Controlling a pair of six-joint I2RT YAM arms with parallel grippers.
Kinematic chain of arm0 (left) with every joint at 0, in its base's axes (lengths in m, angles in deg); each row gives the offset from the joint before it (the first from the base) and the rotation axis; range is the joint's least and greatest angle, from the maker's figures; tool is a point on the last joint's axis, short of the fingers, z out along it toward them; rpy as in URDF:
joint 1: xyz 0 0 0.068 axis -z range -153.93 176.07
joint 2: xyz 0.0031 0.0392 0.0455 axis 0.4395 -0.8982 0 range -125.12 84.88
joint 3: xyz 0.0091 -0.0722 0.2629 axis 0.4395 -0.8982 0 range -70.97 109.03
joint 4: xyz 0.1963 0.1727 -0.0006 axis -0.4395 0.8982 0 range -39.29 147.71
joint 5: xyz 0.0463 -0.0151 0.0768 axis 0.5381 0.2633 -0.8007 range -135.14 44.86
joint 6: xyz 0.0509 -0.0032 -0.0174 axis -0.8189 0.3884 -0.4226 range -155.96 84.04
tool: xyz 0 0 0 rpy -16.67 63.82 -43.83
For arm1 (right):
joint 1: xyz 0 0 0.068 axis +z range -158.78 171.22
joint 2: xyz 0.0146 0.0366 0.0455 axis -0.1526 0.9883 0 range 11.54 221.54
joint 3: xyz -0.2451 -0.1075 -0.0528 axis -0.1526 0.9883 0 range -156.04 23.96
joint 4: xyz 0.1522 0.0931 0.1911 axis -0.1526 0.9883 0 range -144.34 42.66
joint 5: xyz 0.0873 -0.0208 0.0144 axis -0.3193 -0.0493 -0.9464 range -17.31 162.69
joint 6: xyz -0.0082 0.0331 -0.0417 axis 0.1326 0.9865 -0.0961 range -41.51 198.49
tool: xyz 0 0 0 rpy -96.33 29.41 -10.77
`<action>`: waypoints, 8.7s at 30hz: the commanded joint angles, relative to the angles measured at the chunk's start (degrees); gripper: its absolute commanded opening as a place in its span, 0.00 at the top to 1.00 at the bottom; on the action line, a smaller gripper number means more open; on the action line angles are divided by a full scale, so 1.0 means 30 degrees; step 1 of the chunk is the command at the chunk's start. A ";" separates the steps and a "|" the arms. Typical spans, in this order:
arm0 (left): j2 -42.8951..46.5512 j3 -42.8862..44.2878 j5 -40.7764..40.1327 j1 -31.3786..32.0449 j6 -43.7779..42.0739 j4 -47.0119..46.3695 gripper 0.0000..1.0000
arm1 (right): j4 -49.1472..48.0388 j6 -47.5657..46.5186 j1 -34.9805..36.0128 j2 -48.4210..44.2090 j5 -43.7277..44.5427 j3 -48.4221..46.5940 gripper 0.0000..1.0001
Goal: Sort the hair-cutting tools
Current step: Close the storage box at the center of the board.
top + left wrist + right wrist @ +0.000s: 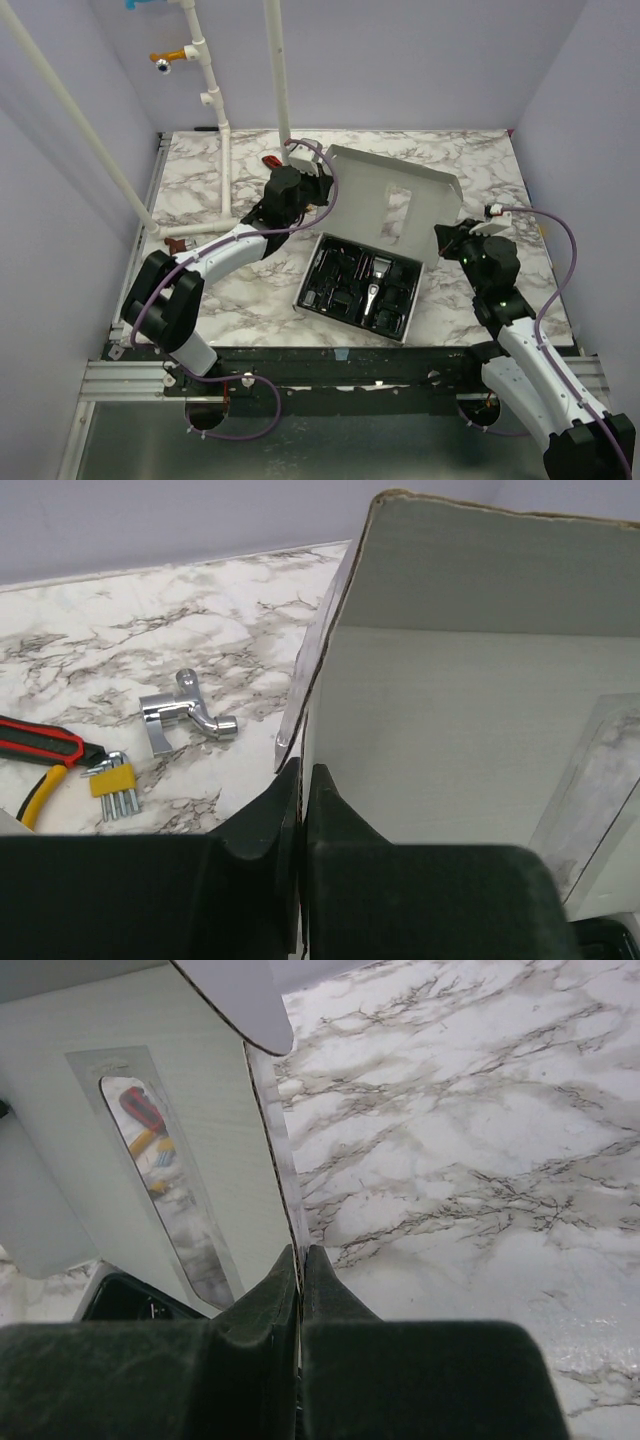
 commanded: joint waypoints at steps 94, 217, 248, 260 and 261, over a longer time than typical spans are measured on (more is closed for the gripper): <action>1.8654 -1.4329 -1.4377 0.7535 0.7477 0.7055 0.37 | 0.9601 1.0327 0.0099 -0.4170 0.2249 0.0769 0.39; 1.4561 -1.4661 0.0274 0.2664 0.9256 -0.0113 0.49 | 1.0397 1.0198 0.0100 -0.8540 -0.0284 0.2527 0.41; 1.9212 -1.3823 -0.7421 0.2067 0.9844 0.9192 0.33 | 1.5037 1.3496 0.0114 -0.6064 0.8169 -0.2892 0.30; 1.9515 -1.3654 -0.3905 0.1310 0.9643 0.7572 0.29 | 0.4607 0.9752 0.0114 -0.2824 -0.8935 -0.4270 0.43; 1.9396 -1.3842 -0.3362 0.1303 0.9819 0.7416 0.29 | 0.4267 1.0017 0.0115 -0.2468 -1.0063 -0.3507 0.43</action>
